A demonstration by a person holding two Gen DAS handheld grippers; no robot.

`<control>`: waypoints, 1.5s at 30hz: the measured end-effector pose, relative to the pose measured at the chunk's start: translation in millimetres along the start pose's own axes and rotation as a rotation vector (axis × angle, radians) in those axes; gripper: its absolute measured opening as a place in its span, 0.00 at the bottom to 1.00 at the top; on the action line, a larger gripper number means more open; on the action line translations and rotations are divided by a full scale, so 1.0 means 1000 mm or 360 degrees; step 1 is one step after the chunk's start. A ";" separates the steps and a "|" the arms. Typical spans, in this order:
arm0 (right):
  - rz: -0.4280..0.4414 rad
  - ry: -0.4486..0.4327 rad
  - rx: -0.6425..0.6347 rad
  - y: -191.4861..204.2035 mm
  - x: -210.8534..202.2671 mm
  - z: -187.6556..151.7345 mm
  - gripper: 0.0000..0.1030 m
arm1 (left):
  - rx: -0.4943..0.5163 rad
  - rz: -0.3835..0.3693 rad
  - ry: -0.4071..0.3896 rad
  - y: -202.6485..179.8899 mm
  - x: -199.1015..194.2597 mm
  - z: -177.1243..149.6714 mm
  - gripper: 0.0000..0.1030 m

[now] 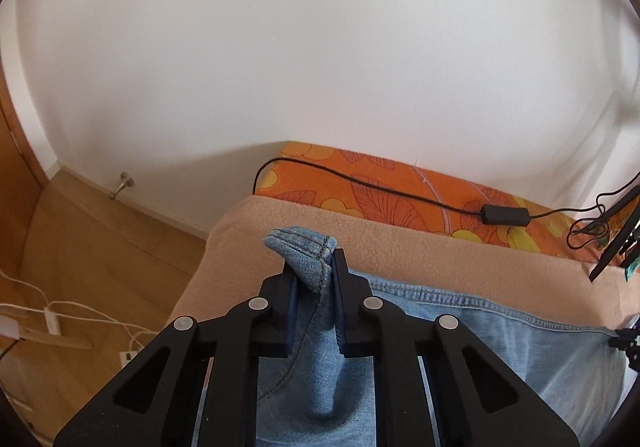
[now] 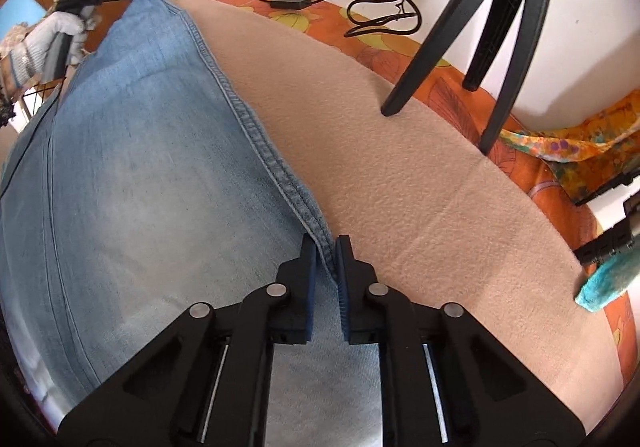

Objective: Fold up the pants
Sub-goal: 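Close the left tool on one leg hem while the right tool grips the other hem, then lift the held hems and carry them over toward the waistband with both tools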

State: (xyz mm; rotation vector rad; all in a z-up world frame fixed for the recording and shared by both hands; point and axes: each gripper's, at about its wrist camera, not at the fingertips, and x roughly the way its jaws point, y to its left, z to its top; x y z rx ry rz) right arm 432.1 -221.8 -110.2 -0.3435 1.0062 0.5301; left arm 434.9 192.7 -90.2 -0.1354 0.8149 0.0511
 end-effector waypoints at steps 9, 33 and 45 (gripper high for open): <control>-0.0058 -0.0202 0.0035 0.021 -0.084 -0.016 0.07 | -0.0045 -0.0044 -0.0136 0.013 -0.071 -0.002 0.12; -0.0047 -0.0406 -0.0181 0.178 -0.229 -0.146 0.06 | -0.0292 -0.0085 -0.0222 0.076 -0.229 -0.168 0.11; -0.0021 -0.0305 -0.0247 0.217 -0.199 -0.213 0.06 | -0.0434 -0.0119 -0.0125 0.100 -0.242 -0.260 0.10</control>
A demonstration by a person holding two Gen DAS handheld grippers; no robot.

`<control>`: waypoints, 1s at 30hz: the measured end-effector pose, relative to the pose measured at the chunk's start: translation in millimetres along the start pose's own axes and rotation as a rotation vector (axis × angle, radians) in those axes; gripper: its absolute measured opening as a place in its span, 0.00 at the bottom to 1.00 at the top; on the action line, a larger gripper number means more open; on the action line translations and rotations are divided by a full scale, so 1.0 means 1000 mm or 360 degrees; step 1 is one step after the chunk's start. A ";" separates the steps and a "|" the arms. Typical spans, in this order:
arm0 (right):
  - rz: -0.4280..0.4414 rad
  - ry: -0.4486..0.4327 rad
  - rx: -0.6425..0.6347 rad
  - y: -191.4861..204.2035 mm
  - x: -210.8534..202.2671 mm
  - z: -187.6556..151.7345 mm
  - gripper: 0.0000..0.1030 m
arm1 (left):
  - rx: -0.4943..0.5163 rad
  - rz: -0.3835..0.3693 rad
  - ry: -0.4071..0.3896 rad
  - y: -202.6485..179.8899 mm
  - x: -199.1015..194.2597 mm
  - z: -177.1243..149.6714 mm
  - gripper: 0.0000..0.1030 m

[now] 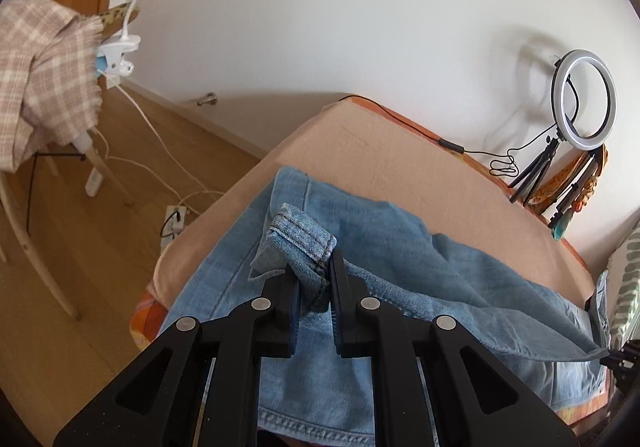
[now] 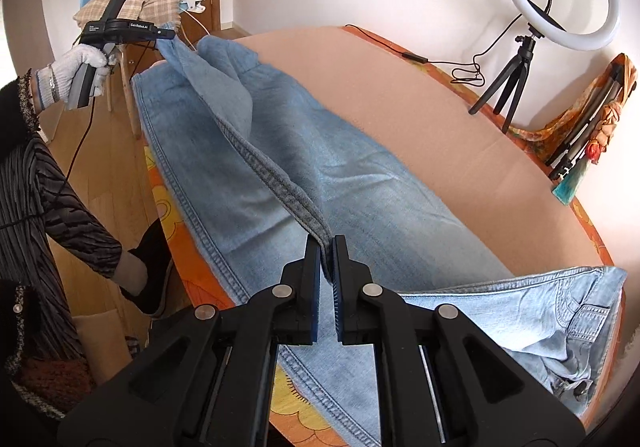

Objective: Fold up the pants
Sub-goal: 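Lift the held hems and carry them over toward the waistband with both tools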

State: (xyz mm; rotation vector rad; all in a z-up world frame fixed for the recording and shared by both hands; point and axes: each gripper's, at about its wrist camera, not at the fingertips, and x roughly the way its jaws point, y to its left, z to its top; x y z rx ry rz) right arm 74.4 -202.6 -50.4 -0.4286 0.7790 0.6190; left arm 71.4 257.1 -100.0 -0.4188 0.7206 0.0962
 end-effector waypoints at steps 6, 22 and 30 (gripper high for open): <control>0.0018 0.0041 0.0017 0.005 0.012 -0.013 0.06 | -0.0189 -0.0078 0.0057 0.028 -0.004 -0.030 0.19; 0.0356 0.0037 0.0096 -0.002 0.002 0.028 0.49 | -0.0613 -0.0313 0.0154 0.046 -0.021 -0.042 0.44; 0.0507 -0.0098 0.0039 0.019 0.023 0.114 0.62 | -0.0740 -0.0183 0.0154 0.059 -0.020 -0.050 0.47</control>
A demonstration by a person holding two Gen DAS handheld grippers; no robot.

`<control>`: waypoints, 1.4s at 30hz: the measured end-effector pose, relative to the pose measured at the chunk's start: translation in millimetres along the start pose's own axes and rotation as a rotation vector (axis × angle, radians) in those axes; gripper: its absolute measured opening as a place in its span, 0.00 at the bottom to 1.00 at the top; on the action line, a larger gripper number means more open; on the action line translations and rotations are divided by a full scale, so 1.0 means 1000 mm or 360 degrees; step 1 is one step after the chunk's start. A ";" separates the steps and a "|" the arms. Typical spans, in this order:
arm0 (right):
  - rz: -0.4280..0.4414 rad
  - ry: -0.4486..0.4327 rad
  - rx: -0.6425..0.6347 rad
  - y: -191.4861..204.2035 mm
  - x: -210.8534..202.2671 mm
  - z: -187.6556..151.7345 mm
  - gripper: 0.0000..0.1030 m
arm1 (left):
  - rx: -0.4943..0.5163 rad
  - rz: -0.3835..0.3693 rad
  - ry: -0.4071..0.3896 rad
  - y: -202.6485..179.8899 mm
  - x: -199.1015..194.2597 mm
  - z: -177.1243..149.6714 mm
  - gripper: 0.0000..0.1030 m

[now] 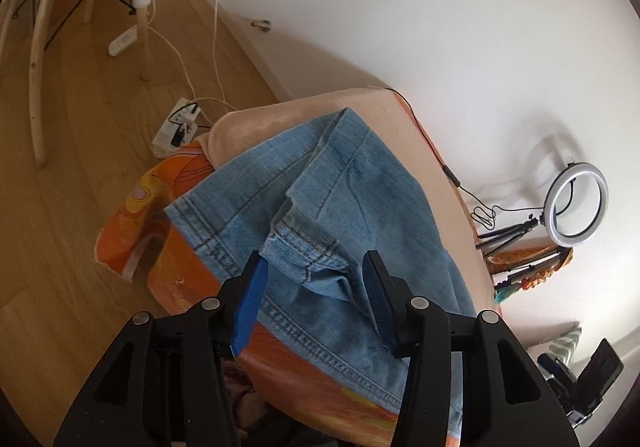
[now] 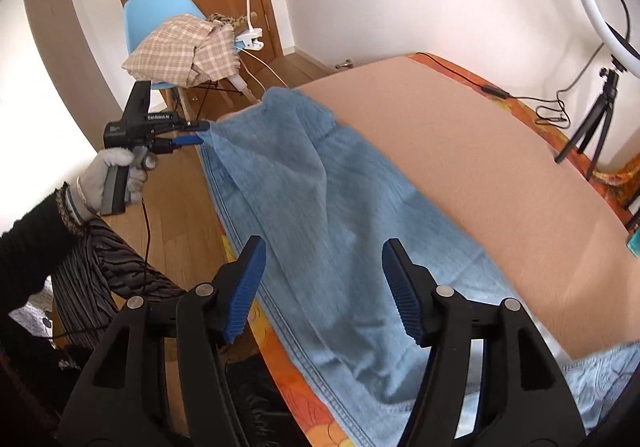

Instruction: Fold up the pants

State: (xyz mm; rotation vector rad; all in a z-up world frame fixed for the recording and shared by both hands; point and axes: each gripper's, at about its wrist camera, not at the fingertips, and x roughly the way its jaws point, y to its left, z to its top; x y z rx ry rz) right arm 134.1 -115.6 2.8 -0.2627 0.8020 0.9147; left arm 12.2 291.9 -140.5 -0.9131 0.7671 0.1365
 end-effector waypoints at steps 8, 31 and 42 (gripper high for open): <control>0.0169 0.0025 -0.0026 -0.004 0.085 0.104 0.62 | -0.0160 -0.0147 0.0009 0.015 0.009 0.000 0.47; 0.0228 0.0315 -0.0229 0.064 0.315 0.212 0.60 | -0.0285 -0.0250 0.0035 0.020 0.004 0.008 0.50; 0.0121 0.0226 -0.0256 0.071 0.316 0.225 0.03 | -0.0146 -0.0257 -0.0093 0.016 0.006 0.010 0.21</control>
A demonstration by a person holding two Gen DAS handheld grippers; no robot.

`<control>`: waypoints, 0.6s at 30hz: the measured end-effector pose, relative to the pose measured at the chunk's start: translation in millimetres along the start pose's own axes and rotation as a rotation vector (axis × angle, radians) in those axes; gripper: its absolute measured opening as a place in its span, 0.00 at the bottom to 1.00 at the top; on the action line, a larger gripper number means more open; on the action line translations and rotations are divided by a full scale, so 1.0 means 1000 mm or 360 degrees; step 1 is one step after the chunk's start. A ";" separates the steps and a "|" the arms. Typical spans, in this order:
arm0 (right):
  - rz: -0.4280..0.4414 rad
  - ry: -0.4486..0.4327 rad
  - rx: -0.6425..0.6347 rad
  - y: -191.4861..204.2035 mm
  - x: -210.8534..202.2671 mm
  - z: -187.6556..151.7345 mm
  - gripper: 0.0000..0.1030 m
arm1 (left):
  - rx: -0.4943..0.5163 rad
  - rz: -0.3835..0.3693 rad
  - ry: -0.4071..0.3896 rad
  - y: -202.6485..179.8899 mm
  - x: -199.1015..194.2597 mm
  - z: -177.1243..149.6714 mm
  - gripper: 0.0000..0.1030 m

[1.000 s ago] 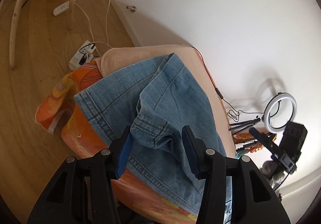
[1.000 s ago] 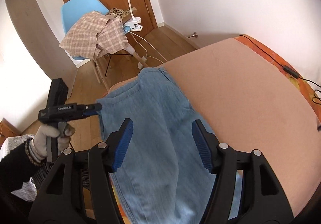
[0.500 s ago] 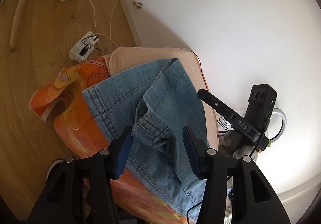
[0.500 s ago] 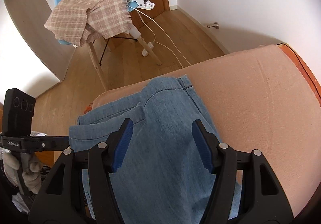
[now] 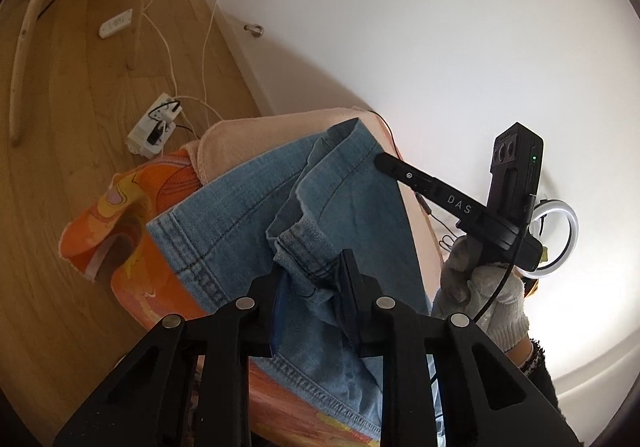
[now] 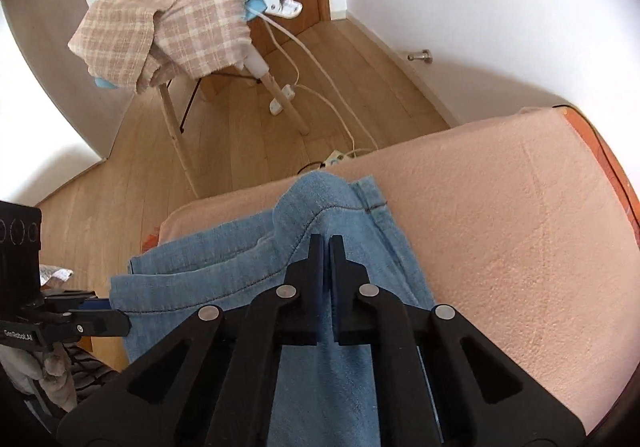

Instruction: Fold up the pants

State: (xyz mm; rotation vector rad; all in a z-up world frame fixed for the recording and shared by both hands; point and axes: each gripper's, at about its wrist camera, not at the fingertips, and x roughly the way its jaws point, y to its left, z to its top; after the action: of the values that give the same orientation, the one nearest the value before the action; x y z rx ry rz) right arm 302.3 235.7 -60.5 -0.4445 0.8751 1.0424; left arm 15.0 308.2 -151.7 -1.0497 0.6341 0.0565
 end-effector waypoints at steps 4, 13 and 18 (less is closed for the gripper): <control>0.0015 -0.0101 0.0081 -0.010 -0.011 0.015 0.03 | -0.0009 0.0026 -0.0064 0.002 -0.006 0.011 0.21; 0.0008 -0.0027 -0.0066 0.023 -0.029 -0.004 0.49 | -0.0152 0.0039 -0.0045 0.023 -0.006 0.012 0.24; 0.0309 0.0005 -0.0199 0.071 -0.060 -0.049 0.52 | -0.0145 0.0052 -0.0043 0.019 -0.007 0.013 0.25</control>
State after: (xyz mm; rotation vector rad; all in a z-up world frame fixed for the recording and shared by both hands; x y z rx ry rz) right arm 206.6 200.9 -35.8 -0.4728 0.8711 1.2803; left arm 8.9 330.3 -158.4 -1.1244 0.6289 0.1290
